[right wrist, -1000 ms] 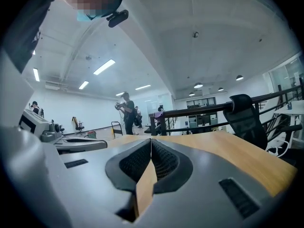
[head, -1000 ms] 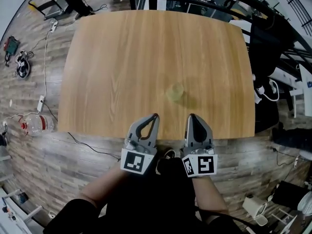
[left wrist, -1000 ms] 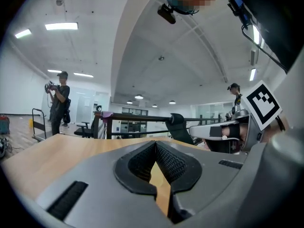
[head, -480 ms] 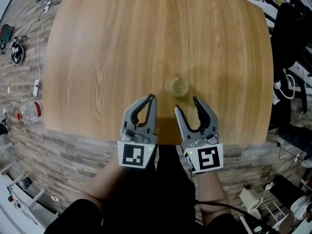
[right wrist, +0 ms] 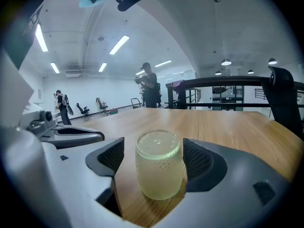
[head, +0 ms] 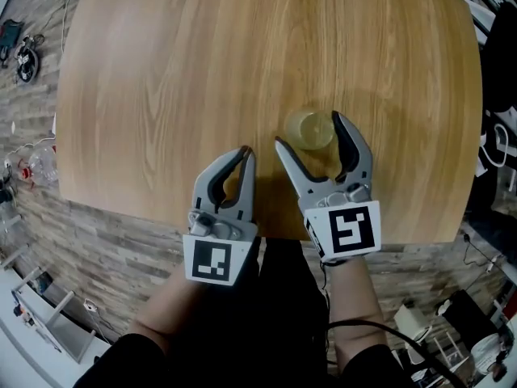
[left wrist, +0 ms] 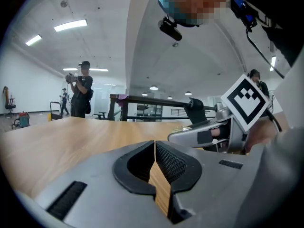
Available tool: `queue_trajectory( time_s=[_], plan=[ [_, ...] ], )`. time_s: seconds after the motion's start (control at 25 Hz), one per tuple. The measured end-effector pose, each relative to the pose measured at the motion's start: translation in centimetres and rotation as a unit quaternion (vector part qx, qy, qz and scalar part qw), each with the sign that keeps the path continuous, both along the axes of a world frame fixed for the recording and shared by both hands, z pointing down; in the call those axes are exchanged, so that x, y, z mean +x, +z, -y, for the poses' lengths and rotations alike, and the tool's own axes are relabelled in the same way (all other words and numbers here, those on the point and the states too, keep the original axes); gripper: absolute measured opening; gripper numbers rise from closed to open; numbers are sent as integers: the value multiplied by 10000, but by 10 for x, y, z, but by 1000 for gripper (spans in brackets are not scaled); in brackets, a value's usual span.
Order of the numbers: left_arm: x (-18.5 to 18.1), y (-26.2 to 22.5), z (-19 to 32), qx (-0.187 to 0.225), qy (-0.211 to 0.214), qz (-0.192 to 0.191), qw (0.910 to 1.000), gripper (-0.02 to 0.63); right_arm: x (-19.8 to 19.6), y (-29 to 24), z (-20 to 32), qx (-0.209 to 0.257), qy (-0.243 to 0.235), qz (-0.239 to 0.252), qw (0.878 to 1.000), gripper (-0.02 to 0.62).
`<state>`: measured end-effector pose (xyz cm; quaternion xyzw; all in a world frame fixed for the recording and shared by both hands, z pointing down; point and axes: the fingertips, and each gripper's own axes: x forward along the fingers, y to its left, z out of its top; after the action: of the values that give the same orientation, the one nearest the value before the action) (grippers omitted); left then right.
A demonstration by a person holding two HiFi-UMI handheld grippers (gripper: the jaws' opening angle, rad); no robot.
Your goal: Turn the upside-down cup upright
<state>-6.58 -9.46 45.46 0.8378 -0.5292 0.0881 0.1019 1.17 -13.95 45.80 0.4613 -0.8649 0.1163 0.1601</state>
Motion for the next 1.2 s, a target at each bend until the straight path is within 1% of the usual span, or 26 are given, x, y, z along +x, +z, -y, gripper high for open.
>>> queue_trajectory(
  time_s=[0.2, 0.32, 0.44, 0.52, 0.64, 0.8, 0.92, 1.0, 1.08, 1.2],
  plan=[
    [-6, 3, -9, -22, 7, -13, 10000, 9, -3, 12, 5, 34, 69, -452, 9989, 325],
    [-5, 5, -11, -38, 15, -63, 10000, 9, -1, 13, 5, 30, 110, -528, 9985, 324],
    [-1, 8, -11, -67, 103, -50, 9999, 9, 3, 10, 5, 24, 161, -380, 9991, 324],
    [2, 7, -10, -112, 189, -134, 9997, 17, 8, 0, 6, 138, 237, -175, 9995, 324],
    [11, -1, -14, -154, 472, -452, 9977, 81, 17, -20, 3, 220, 377, 231, 9988, 324],
    [32, -12, -21, -260, 1070, -898, 9899, 158, 27, -49, -5, 178, 436, 851, 9953, 322],
    [47, -14, -21, -473, 1268, -1338, 9817, 203, 33, -72, -14, 191, 401, 1207, 9917, 322],
    [56, -17, -22, -562, 1409, -1605, 9753, 211, 37, -85, -20, 218, 351, 1376, 9896, 322],
    [65, -21, -25, -609, 1652, -1830, 9672, 213, 38, -95, -26, 249, 293, 1512, 9878, 322],
    [79, -26, -29, -610, 1993, -2025, 9568, 213, 39, -100, -31, 258, 202, 1611, 9864, 322]
  ],
)
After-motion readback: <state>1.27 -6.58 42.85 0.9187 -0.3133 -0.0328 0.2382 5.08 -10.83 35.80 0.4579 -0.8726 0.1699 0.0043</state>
